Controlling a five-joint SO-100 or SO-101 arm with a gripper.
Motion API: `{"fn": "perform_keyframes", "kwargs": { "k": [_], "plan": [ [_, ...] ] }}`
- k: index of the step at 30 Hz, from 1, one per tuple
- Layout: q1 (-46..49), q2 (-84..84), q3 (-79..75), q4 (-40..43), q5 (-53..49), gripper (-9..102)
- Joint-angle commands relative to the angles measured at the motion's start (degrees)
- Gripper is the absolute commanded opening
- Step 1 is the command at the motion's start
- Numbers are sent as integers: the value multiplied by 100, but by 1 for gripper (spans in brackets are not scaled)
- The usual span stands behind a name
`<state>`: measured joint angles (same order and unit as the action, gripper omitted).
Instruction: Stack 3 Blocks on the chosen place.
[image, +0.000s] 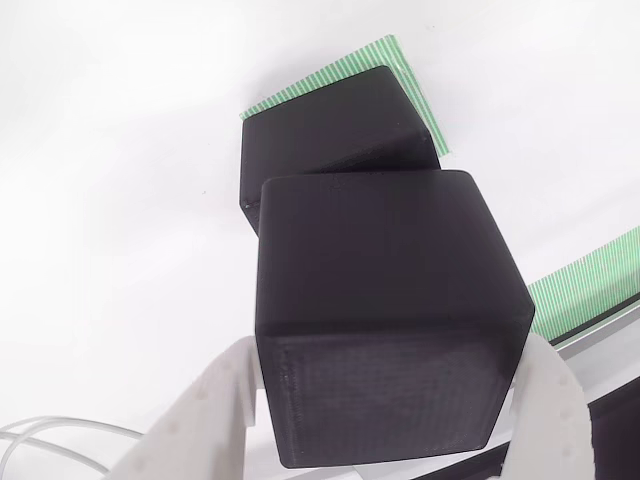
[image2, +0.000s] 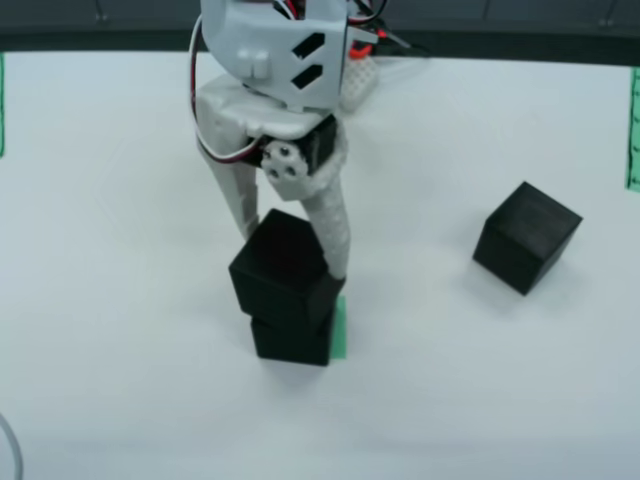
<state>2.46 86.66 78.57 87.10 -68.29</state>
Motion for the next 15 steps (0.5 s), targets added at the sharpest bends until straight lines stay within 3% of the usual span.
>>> {"fn": "perform_keyframes", "kwargs": {
  "k": [1,6,15],
  "plan": [
    [26,-18,-123,18,-44,24],
    [9,-18,-88,70,-105,34],
    [44,70,-132,176,-202,38]
  ]
}}
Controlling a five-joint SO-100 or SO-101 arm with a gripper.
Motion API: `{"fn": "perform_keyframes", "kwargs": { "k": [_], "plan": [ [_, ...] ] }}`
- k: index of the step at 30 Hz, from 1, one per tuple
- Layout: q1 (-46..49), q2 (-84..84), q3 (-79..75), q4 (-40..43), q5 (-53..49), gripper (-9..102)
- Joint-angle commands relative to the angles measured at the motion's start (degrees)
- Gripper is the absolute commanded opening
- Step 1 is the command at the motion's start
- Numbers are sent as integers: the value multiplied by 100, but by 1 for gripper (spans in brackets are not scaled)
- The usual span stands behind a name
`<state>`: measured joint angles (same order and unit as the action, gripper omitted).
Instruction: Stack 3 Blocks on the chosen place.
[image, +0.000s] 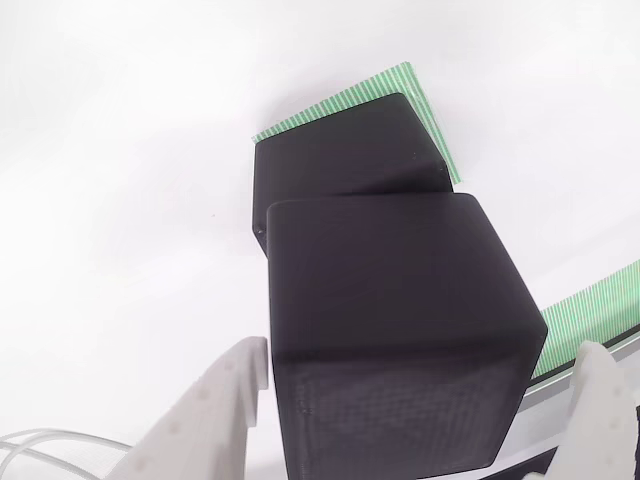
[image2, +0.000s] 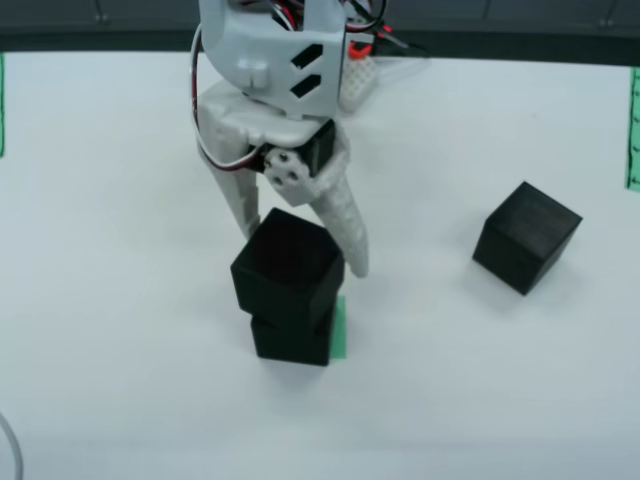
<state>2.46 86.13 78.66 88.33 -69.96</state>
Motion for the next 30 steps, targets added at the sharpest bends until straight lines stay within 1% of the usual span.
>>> {"fn": "perform_keyframes", "kwargs": {
  "k": [1,5,8,12,15,16,19,22,24,27,30],
  "plan": [
    [53,185,-132,53,-35,38],
    [-9,668,229,9,-88,38],
    [-237,1521,1002,-158,-158,38],
    [-765,2874,2004,-255,-158,38],
    [-1345,3604,2479,-26,-62,38],
    [-1591,3674,2531,35,158,38],
    [-2329,3445,2522,-44,1151,38],
    [-2883,2865,2338,-220,1916,38],
    [-3155,2364,2109,-281,2373,38],
    [-3463,1600,1661,-290,3129,43],
    [-3656,958,1283,-79,3445,44]
  ]
}}
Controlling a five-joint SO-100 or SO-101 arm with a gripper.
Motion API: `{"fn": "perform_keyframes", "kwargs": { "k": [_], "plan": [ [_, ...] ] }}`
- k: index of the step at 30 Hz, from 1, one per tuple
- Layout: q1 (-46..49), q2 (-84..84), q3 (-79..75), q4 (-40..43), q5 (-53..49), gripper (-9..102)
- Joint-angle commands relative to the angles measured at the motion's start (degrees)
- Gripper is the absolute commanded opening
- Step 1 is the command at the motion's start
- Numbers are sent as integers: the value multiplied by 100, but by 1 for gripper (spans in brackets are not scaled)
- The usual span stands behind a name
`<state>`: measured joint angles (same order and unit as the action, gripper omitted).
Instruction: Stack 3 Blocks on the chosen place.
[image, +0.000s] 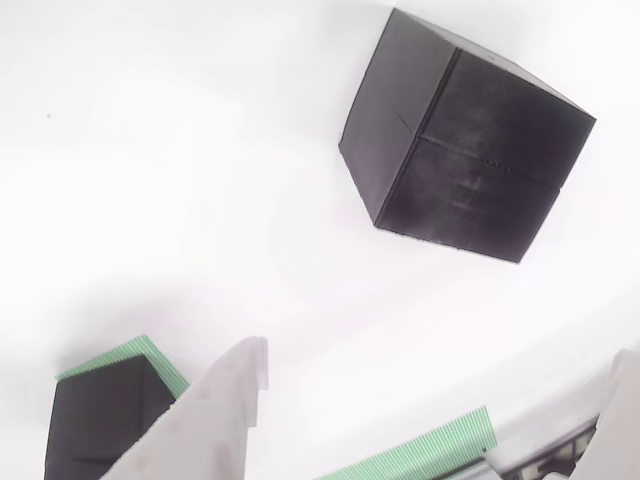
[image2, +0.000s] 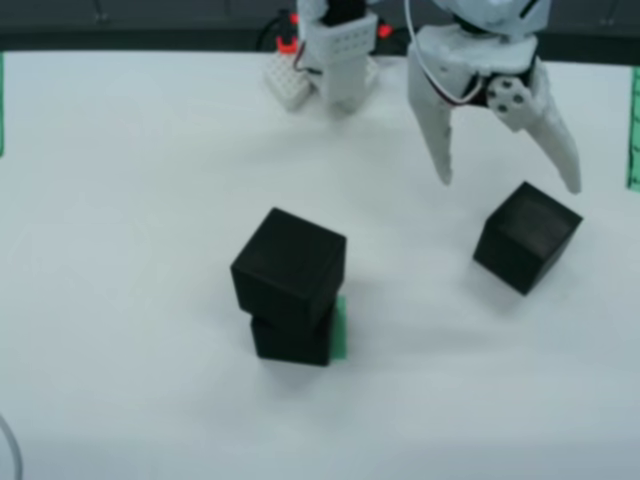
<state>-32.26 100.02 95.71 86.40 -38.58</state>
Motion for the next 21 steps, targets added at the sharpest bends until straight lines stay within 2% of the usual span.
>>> {"fn": "perform_keyframes", "kwargs": {
  "k": [1,7,21],
  "plan": [
    [-211,-668,-606,141,492,44],
    [-404,-1995,-1679,369,1635,44],
    [-888,-2672,-1854,325,1688,45]
  ]
}}
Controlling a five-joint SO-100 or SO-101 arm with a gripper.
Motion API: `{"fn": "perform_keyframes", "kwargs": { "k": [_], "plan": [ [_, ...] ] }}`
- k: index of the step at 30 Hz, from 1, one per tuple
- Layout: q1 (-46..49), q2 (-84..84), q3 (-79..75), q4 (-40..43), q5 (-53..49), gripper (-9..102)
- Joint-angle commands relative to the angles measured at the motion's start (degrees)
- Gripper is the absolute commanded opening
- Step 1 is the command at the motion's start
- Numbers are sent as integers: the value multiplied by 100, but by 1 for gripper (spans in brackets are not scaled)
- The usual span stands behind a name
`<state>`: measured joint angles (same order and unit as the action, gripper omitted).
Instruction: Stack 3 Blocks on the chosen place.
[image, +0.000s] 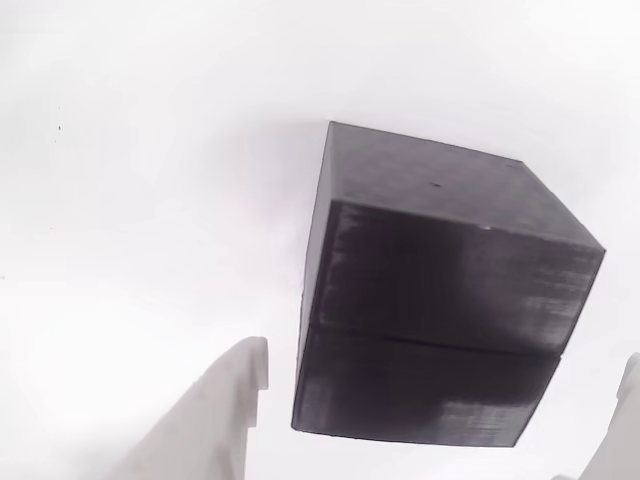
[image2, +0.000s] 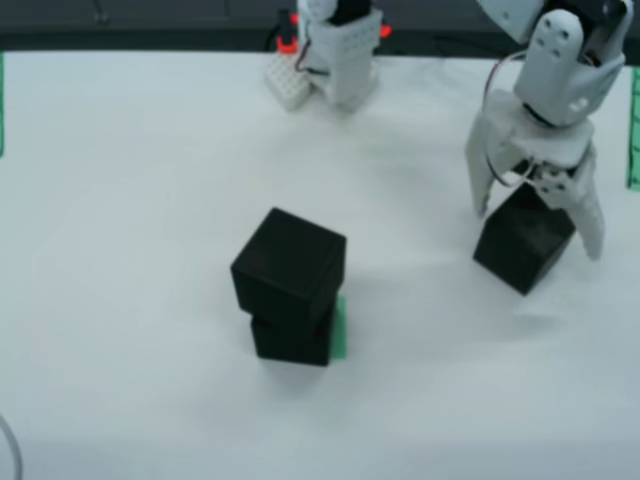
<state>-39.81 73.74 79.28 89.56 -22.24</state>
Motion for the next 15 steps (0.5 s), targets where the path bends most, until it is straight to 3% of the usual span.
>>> {"fn": "perform_keyframes", "kwargs": {
  "k": [1,4,15],
  "plan": [
    [-149,-132,-229,0,53,45],
    [-167,-396,-404,-9,70,44],
    [-229,-229,-343,-35,237,23]
  ]
}}
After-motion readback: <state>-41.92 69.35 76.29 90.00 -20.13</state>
